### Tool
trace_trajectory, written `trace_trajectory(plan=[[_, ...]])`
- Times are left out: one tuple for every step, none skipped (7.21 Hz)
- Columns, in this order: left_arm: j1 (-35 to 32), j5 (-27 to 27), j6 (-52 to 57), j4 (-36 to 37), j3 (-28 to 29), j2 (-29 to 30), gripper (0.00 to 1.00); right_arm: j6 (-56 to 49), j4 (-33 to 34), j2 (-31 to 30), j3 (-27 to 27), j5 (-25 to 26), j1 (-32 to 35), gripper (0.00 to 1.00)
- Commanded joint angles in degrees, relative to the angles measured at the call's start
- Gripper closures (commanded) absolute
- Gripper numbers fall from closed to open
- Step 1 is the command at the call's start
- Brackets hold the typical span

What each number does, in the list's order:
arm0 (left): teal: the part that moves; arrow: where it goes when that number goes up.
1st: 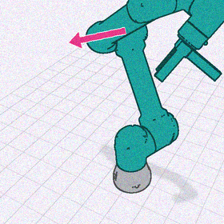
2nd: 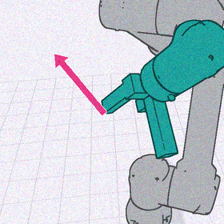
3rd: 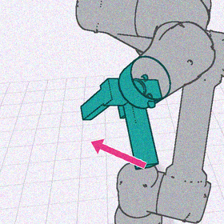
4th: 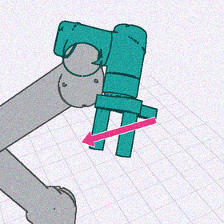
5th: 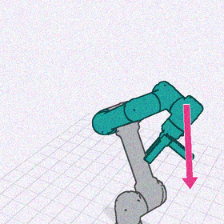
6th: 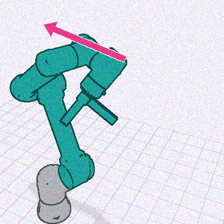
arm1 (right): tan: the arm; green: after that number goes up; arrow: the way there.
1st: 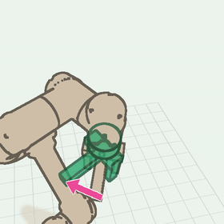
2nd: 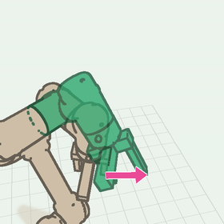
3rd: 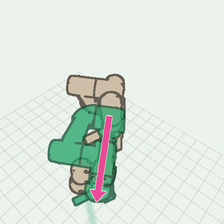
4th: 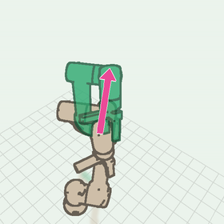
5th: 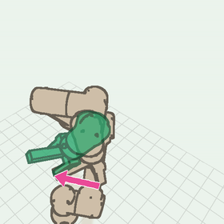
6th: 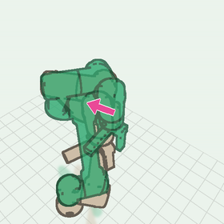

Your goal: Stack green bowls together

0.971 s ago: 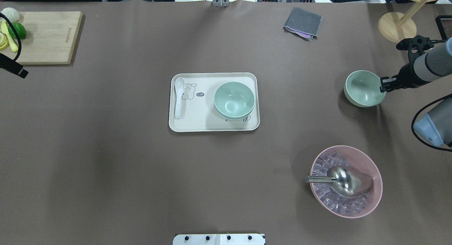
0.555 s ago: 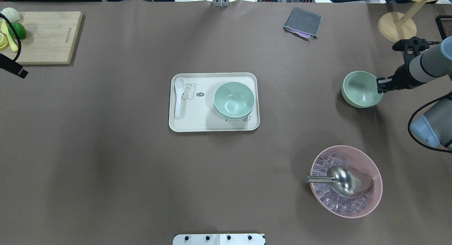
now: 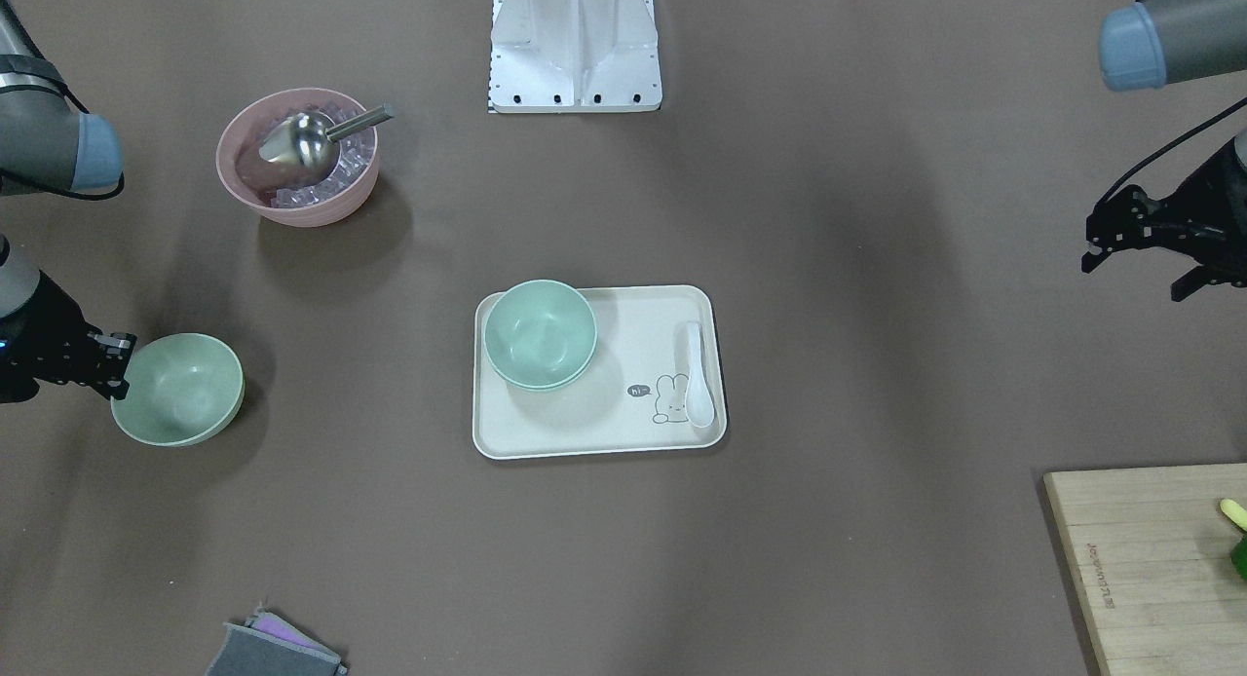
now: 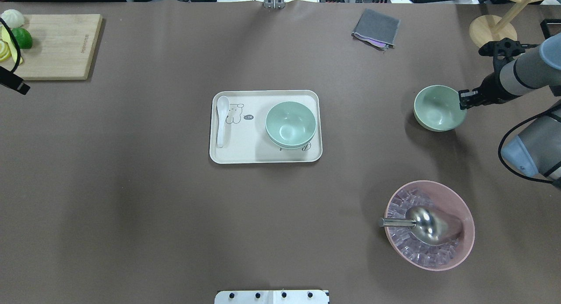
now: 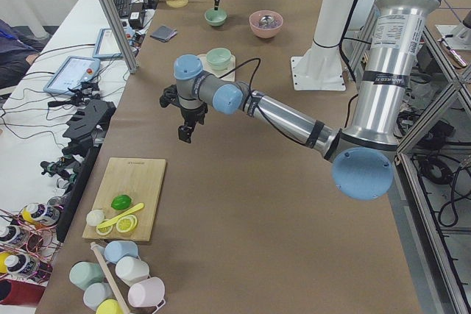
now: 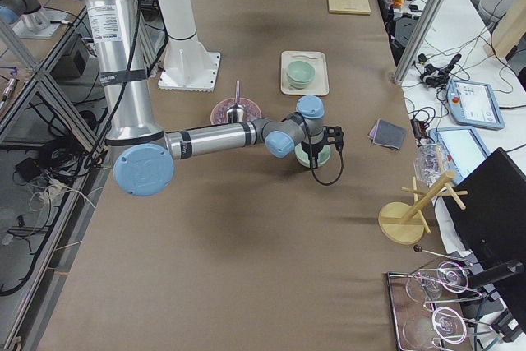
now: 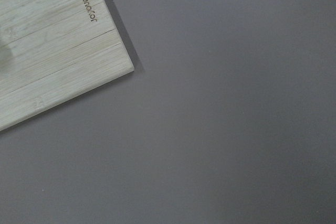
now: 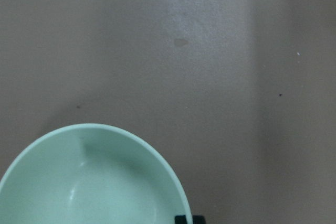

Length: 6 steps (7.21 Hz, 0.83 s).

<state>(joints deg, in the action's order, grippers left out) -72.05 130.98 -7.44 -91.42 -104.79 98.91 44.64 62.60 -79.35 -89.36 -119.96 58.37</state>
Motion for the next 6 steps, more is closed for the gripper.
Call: trace_trajectory(plan=[[-5.6, 0.0, 6.6, 0.5, 1.9, -2.6, 0.02, 0.5, 5.9, 4.4, -1.5, -0.2, 0.2, 1.0], [-9.9, 0.0, 17.6, 1.6, 6.4, -2.7, 0.02, 1.7, 10.3, 6.1, -3.9, -0.2, 0.1, 1.0], [-13.6, -0.8, 25.1, 2.6, 10.1, -2.7, 0.02, 3.6, 15.7, 8.9, -6.1, -0.2, -0.3, 1.0], [-17.0, -0.4, 28.9, 2.8, 12.8, -3.0, 0.02, 6.0, 21.6, 12.8, -7.6, -0.2, -1.3, 1.0], [-18.2, -0.4, 29.6, 2.8, 14.3, -3.2, 0.02, 8.6, 25.3, 15.6, -8.8, -0.2, -3.0, 1.0], [-18.3, -0.6, 29.6, 2.2, 13.8, -5.2, 0.02, 12.5, 26.3, 17.3, -9.8, -0.2, -4.7, 1.0]])
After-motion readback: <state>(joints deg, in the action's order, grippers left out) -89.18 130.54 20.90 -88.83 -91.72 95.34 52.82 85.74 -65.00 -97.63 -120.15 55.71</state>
